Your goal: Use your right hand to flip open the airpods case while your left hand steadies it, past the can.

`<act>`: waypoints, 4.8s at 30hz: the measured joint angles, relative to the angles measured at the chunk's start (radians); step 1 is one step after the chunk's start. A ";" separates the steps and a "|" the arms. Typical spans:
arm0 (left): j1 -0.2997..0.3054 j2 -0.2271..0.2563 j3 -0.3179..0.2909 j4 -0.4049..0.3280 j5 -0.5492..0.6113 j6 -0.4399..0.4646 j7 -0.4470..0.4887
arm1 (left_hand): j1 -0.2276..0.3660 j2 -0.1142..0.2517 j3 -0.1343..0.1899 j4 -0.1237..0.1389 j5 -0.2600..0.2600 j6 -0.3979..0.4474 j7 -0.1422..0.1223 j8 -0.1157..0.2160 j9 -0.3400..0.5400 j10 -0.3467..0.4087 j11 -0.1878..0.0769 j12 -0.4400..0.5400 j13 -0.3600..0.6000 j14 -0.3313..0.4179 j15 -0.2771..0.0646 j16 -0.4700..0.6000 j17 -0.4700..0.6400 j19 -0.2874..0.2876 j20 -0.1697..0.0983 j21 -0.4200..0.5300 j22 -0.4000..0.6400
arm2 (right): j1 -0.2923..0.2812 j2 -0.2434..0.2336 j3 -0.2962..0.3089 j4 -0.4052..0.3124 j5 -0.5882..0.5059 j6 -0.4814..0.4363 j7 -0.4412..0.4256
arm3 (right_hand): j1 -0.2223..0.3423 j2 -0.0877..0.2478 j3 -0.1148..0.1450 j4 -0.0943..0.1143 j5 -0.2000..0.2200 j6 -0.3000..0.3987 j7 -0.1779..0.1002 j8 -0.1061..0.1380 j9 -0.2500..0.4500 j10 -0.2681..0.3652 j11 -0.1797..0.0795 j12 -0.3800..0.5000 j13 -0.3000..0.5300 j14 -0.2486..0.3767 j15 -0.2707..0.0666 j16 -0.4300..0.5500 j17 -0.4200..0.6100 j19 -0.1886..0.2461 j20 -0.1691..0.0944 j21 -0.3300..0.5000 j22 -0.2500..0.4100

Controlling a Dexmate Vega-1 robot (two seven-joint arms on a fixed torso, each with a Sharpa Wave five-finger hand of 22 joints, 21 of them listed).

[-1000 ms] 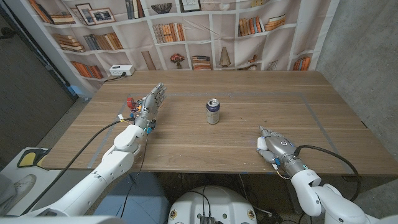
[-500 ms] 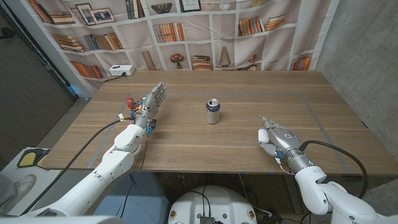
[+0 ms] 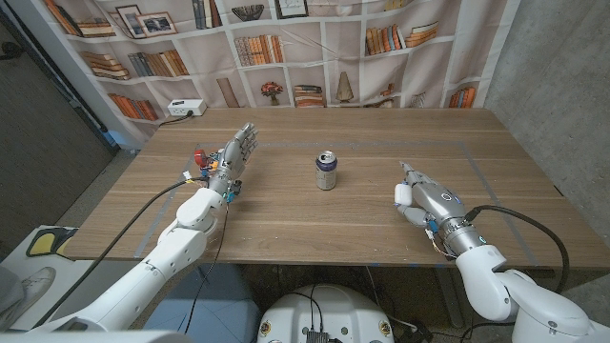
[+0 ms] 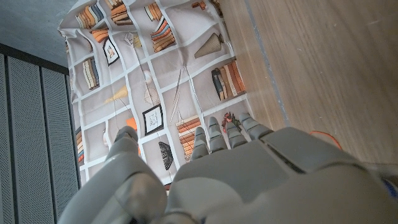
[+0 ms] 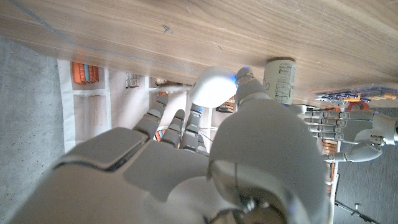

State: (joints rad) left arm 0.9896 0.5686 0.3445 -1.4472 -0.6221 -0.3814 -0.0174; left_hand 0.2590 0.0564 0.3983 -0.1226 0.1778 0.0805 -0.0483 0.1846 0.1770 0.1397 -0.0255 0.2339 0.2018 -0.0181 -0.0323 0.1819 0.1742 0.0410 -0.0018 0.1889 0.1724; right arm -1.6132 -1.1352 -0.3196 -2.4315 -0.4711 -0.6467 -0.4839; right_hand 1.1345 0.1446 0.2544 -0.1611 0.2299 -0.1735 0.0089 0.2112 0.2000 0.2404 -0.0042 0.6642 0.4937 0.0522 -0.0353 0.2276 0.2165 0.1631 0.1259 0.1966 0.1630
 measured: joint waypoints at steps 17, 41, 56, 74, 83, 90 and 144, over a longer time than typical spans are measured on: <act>-0.025 -0.027 0.023 0.000 0.020 -0.038 -0.021 | -0.005 -0.005 -0.004 -0.004 0.000 0.046 -0.025 0.012 0.000 0.082 -0.017 0.018 0.000 0.009 -0.009 0.000 0.000 -0.004 0.004 0.000 0.000 | -0.044 0.083 0.186 0.017 0.126 0.233 0.029 | -0.001 -0.007 0.000 0.000 -0.003 0.000 0.000 0.004 0.000 0.006 0.006 0.010 0.000 0.011 -0.001 0.000 0.000 0.002 0.005 0.000 0.000; -0.038 -0.064 0.037 -0.005 0.025 -0.091 -0.035 | -0.005 -0.005 -0.008 -0.008 0.004 0.056 -0.027 0.012 0.000 0.082 -0.017 0.017 -0.002 0.015 -0.014 0.000 0.000 0.000 0.000 0.000 0.000 | 0.048 0.271 0.289 0.143 0.364 0.605 0.180 | 0.004 -0.012 0.000 0.000 -0.003 0.009 -0.002 0.007 0.000 0.010 0.010 0.028 0.001 0.022 0.000 0.000 0.000 0.006 0.008 -0.004 0.000; -0.045 -0.077 0.043 0.002 0.028 -0.108 -0.041 | -0.005 -0.005 -0.008 -0.008 0.004 0.095 -0.032 0.017 0.000 0.100 -0.019 0.017 -0.002 0.015 -0.015 0.000 -0.001 0.003 0.002 0.000 0.000 | 0.158 0.346 0.237 0.251 0.501 0.756 0.259 | -0.004 -0.015 0.000 0.000 0.001 0.017 -0.009 0.007 0.000 0.016 0.015 0.036 0.001 0.035 0.001 0.000 0.005 0.015 0.010 -0.004 0.000; -0.051 -0.089 0.050 0.001 0.103 -0.131 0.022 | 0.099 0.099 0.064 -0.039 0.004 0.263 -0.062 0.031 0.000 0.140 -0.004 0.013 -0.007 0.045 -0.023 0.000 -0.002 0.023 0.009 0.000 0.000 | 0.323 0.403 0.134 0.367 0.644 0.860 0.328 | -0.003 -0.015 0.000 0.000 0.001 0.028 -0.009 0.007 0.000 0.016 0.016 0.036 0.001 0.035 0.001 0.000 0.004 0.020 0.015 -0.008 0.000; -0.027 -0.095 0.050 -0.065 0.169 -0.122 0.107 | 0.128 0.089 0.079 -0.046 0.004 0.297 -0.071 0.031 0.000 0.129 -0.005 0.005 -0.007 0.045 -0.023 0.000 -0.002 0.031 0.001 0.004 0.000 | 0.389 0.432 0.089 0.415 0.754 0.895 0.367 | 0.000 -0.012 0.000 0.000 0.000 0.031 -0.012 0.007 0.000 0.016 0.016 0.037 0.001 0.035 0.001 0.000 0.004 0.020 0.015 -0.008 0.000; -0.014 -0.104 0.050 -0.103 0.251 -0.119 0.184 | 0.170 0.068 0.082 -0.049 0.004 0.314 -0.079 0.026 0.000 0.045 0.001 -0.027 -0.004 0.036 -0.032 -0.005 -0.002 0.034 -0.002 0.004 0.000 | 0.428 0.460 0.055 0.453 0.841 0.922 0.398 | 0.000 -0.013 0.000 0.000 0.001 0.033 -0.014 0.007 0.000 0.014 0.014 0.039 0.001 0.038 -0.002 0.000 0.004 0.020 0.015 -0.008 0.000; 0.060 -0.145 0.126 -0.296 1.088 0.108 0.793 | 0.519 -0.050 0.067 -0.042 0.029 0.306 -0.113 0.000 0.007 0.060 -0.091 0.022 -0.004 0.027 -0.045 0.000 -0.002 0.065 0.010 0.002 0.000 | 0.522 0.607 -0.057 0.497 1.167 0.922 0.392 | 0.004 -0.017 0.000 0.000 0.001 0.056 -0.023 -0.001 0.000 0.018 0.018 0.058 0.001 0.047 0.000 0.000 0.004 0.011 0.014 -0.012 0.000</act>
State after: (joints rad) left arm 1.0498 0.4235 0.4701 -1.7428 0.4656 -0.2734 0.7756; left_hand 0.7782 0.0068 0.4655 -0.1650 0.2068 0.3863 -0.1618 0.1844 0.1841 0.1993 -0.1168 0.2554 0.1977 0.0090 -0.0772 0.1820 0.1726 0.1062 0.0086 0.1910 0.1724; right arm -1.0910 -0.5283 -0.3771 -1.9342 0.6962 0.2752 -0.0915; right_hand 1.1388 0.1273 0.2542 -0.1608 0.2308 -0.1178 -0.0140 0.2102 0.2003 0.2579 0.0133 0.7223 0.4951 0.0990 -0.0357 0.2276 0.2206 0.1744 0.1397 0.1849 0.1631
